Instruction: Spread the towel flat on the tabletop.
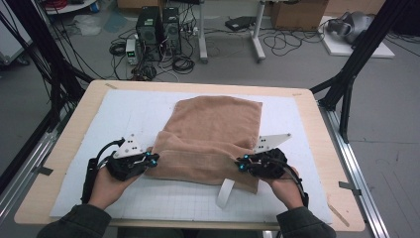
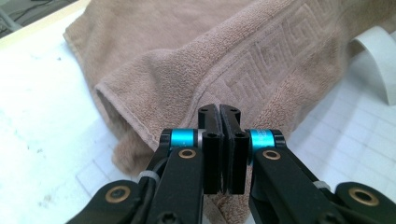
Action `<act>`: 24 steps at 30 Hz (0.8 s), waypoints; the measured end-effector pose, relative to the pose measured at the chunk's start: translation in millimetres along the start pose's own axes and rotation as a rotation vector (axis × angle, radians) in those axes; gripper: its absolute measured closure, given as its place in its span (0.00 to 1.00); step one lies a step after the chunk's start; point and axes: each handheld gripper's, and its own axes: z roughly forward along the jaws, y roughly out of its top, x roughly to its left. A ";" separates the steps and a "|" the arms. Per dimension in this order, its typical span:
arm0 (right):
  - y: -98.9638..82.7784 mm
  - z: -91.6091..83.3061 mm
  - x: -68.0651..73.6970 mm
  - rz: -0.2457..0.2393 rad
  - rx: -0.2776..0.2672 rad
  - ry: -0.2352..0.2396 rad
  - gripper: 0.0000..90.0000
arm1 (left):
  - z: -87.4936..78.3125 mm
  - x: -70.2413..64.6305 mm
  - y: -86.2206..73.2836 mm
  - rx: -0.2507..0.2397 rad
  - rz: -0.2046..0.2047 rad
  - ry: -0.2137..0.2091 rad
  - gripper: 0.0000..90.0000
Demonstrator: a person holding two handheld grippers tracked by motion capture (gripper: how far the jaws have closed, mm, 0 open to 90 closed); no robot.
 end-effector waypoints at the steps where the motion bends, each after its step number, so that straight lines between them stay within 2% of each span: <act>1: 0.3 -0.2 2.2 -0.008 0.002 0.004 0.92 | -4.3 -2.5 -1.7 -0.001 0.002 0.001 0.97; 4: 1.4 -1.6 13.9 -0.023 -0.002 0.019 0.92 | -17.5 -9.8 -6.5 -0.012 0.006 -0.013 0.97; 6: 1.3 -3.9 21.8 -0.026 -0.003 0.033 0.92 | -29.0 -16.5 -11.2 -0.020 -0.008 -0.032 0.97; 8: 0.5 -10.7 34.3 -0.029 -0.027 0.074 0.91 | -43.9 -24.4 -15.6 -0.039 -0.014 -0.057 0.97; 9: 0.5 -15.3 40.9 -0.046 -0.038 0.094 0.89 | -50.2 -28.0 -17.3 -0.047 -0.015 -0.060 0.97; 10: 0.9 -20.1 46.1 -0.056 -0.057 0.109 0.85 | -54.8 -30.0 -18.7 -0.053 -0.013 -0.061 0.96; 12: 3.8 -27.8 49.1 -0.046 -0.095 0.117 0.79 | -56.9 -30.0 -19.8 -0.048 -0.009 -0.074 0.84; 14: 7.1 -29.1 47.3 -0.056 -0.095 0.090 0.74 | -52.1 -27.6 -20.9 -0.038 -0.005 -0.064 0.79; 16: 7.3 -22.9 41.3 -0.054 -0.059 0.053 0.72 | -43.0 -23.6 -22.7 -0.035 -0.013 -0.076 0.74; 17: 5.6 -17.3 37.5 -0.045 -0.038 0.043 0.71 | -35.7 -21.6 -24.0 -0.031 -0.009 -0.064 0.73; 22: -13.2 19.9 18.0 -0.021 0.075 0.001 0.68 | -2.2 -10.3 -28.6 0.008 -0.001 -0.065 0.70; 24: -19.8 31.3 12.5 -0.010 0.096 0.010 0.68 | 12.5 -5.7 -31.8 0.028 -0.009 -0.080 0.69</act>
